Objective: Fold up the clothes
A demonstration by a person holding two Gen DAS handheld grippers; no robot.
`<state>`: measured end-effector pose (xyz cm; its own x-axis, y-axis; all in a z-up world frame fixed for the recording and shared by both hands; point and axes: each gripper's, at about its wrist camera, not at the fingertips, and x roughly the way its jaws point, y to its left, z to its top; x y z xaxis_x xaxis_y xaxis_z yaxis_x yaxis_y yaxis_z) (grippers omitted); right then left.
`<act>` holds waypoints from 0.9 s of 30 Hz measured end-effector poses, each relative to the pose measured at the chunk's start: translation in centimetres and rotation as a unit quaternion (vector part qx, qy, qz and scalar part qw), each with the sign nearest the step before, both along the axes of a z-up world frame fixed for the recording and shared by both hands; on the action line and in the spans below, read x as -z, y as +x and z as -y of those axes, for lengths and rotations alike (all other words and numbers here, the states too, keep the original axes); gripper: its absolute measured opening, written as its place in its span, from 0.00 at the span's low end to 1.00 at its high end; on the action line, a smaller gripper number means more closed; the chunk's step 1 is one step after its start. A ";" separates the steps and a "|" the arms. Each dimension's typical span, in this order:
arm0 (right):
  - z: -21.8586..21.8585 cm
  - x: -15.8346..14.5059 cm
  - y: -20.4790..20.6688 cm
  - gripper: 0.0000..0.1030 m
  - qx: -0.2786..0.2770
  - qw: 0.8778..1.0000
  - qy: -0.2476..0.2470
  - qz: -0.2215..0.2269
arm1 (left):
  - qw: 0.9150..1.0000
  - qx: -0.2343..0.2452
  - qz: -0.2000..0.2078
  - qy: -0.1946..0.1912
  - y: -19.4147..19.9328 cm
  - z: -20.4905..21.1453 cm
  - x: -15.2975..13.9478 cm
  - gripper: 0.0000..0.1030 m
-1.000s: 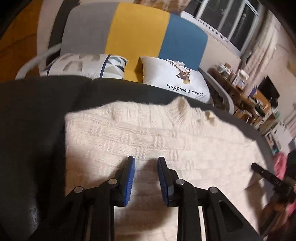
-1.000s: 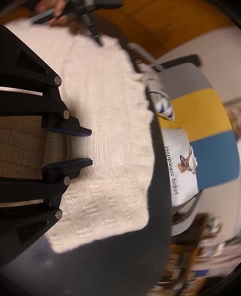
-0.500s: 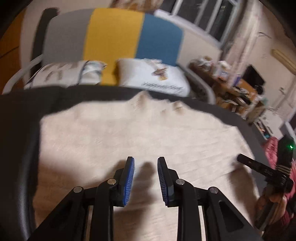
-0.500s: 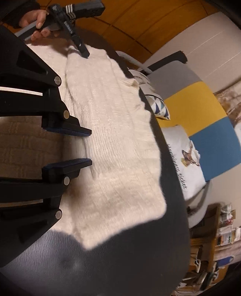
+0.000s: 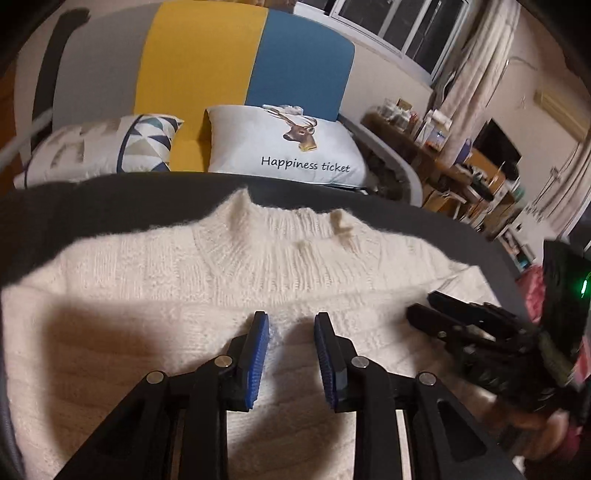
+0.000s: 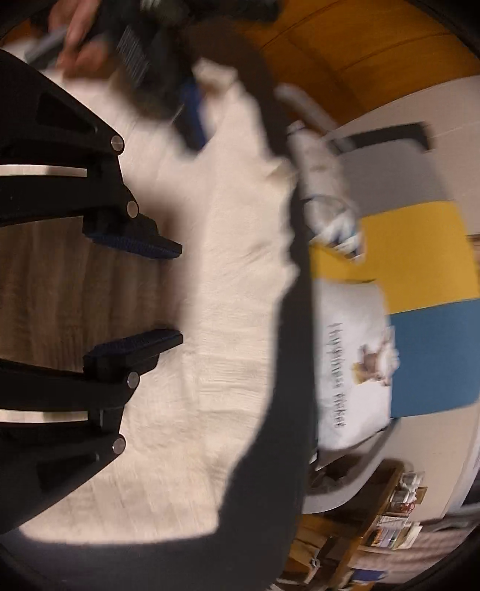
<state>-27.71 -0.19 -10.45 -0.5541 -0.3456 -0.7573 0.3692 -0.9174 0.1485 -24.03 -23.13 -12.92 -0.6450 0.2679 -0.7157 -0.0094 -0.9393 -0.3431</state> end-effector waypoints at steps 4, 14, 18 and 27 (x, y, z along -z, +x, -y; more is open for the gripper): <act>-0.4 -0.6 0.2 0.45 0.007 1.000 -0.011 0.003 | 0.999 -0.011 -0.030 0.007 0.6 2.2 -1.5 0.25; 6.4 -1.6 -0.5 0.45 -0.070 0.997 -0.012 -0.002 | 0.995 -0.094 0.022 0.038 -0.4 10.3 1.6 0.21; 5.4 -2.0 -1.0 0.46 -0.063 0.997 -0.040 0.015 | 0.999 -0.039 0.004 0.034 -1.2 9.2 -0.5 0.25; 3.0 -3.4 -1.8 0.49 -0.081 0.992 -0.093 0.007 | 0.965 0.231 0.023 0.119 -10.3 2.4 -2.8 0.28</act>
